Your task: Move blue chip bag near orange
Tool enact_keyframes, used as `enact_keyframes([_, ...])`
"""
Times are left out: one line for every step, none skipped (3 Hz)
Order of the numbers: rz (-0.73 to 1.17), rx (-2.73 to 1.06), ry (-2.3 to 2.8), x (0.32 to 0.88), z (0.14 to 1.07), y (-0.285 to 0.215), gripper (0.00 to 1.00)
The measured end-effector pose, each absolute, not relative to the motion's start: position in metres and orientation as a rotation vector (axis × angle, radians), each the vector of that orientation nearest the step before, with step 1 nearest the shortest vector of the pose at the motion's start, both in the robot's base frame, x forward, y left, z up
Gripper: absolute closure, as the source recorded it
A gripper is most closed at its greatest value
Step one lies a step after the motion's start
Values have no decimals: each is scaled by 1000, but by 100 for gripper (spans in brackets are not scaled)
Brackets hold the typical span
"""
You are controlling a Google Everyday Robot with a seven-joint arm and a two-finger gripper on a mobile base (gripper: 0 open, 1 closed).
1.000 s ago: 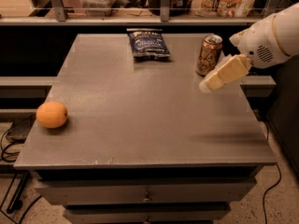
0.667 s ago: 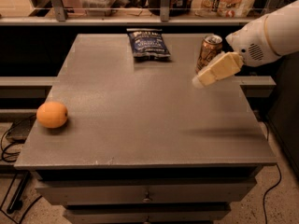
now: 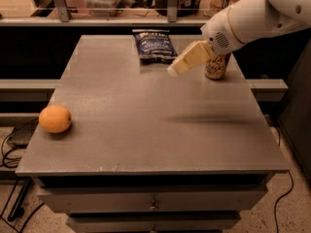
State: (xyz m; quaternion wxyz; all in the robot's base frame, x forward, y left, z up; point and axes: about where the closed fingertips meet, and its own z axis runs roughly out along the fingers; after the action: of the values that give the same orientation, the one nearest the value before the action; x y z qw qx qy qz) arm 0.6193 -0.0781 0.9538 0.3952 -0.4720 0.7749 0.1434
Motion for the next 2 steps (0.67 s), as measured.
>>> enact_keyframes([394, -1237, 1937, 643, 952, -43, 0])
enact_keyframes([509, -1165, 1940, 674, 942, -16, 0])
